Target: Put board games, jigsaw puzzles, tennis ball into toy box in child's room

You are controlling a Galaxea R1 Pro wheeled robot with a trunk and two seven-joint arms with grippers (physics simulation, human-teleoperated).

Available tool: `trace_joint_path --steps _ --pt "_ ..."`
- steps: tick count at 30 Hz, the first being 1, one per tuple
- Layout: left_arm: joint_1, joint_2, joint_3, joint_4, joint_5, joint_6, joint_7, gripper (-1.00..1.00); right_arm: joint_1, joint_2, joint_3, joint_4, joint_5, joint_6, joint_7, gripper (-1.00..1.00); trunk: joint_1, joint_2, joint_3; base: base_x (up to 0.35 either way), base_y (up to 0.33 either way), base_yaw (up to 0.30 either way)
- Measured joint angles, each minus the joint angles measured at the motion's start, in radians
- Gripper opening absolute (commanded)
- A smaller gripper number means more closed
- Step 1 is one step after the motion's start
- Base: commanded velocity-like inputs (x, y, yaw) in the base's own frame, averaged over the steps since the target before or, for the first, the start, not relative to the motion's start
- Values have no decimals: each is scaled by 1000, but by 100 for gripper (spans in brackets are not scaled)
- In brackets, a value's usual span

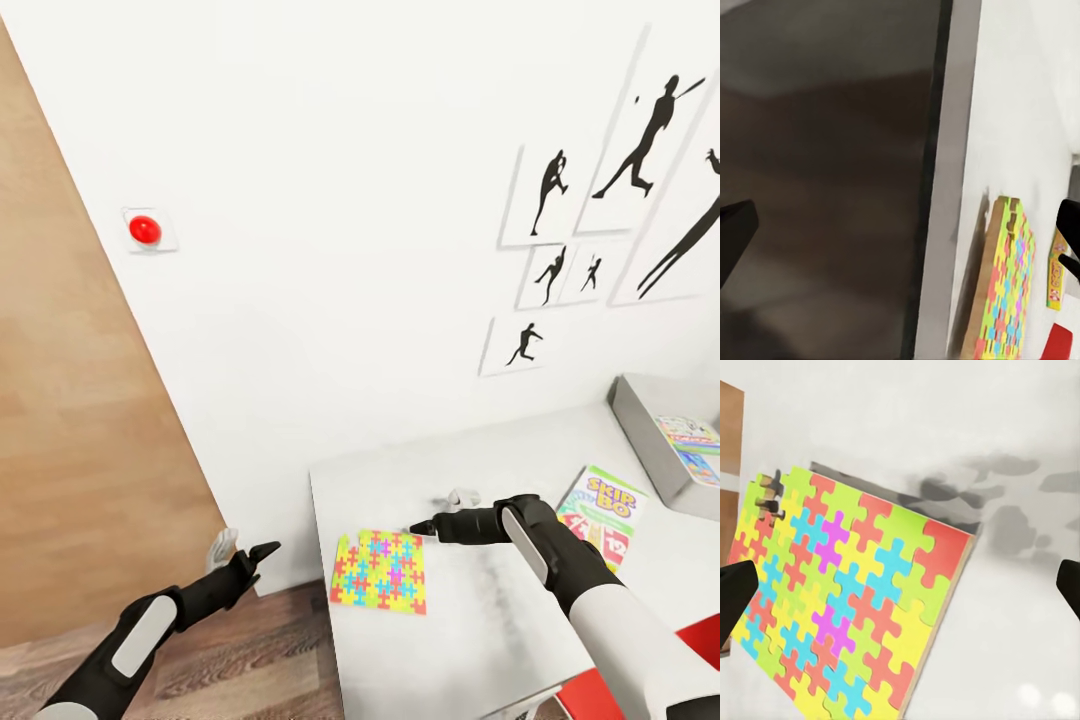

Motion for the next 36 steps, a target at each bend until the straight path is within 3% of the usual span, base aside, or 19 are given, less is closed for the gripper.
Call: trace_joint_path --steps 11,36 --pt "-2 -1 1 8 -33 -13 -26 100 -1 -1 0 0 -1 1 0 100 0 0 -18 0 0 0" --pt "4 7 -1 11 -46 -67 -158 100 -1 -5 0 -6 -1 3 1 100 0 0 -57 0 0 0"
